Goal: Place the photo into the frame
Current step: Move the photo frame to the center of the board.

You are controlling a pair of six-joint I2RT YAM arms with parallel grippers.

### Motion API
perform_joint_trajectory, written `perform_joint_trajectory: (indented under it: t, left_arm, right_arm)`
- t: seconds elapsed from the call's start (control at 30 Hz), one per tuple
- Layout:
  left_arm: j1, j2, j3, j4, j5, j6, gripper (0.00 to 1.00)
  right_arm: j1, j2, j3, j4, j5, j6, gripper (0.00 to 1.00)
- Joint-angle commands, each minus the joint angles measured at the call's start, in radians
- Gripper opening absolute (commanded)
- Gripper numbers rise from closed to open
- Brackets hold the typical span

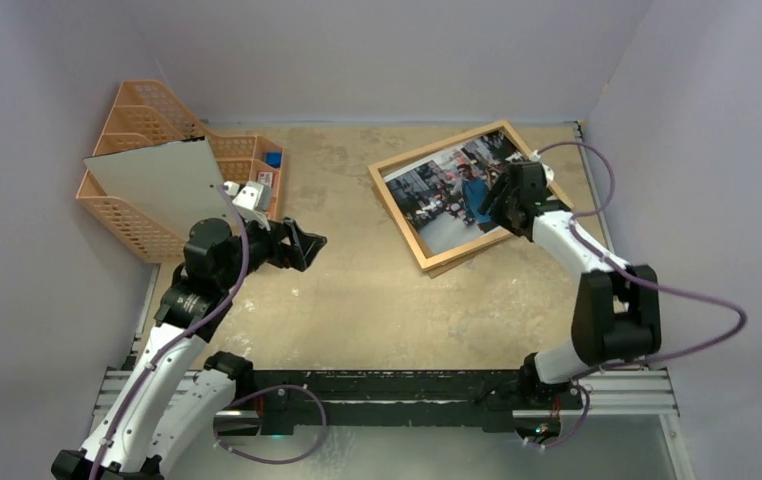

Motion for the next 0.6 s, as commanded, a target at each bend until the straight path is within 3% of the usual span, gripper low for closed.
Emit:
perform_joint_trajectory:
  t: [0.0, 0.33, 0.57]
  left_arm:
    - [-0.004, -0.012, 0.004, 0.071, 0.013, 0.018, 0.88]
    - [-0.004, -0.045, -0.012, 0.083, 0.018, -0.018, 0.88]
    - [-0.004, -0.028, -0.001, 0.035, -0.06, -0.064, 0.87]
  right_arm:
    - [0.001, 0.127, 0.048, -0.024, 0.166, 0.097, 0.68]
    - [0.001, 0.309, 0.148, -0.104, 0.338, 0.204, 0.67]
    - [0.001, 0.361, 0.158, -0.116, 0.353, 0.23, 0.65]
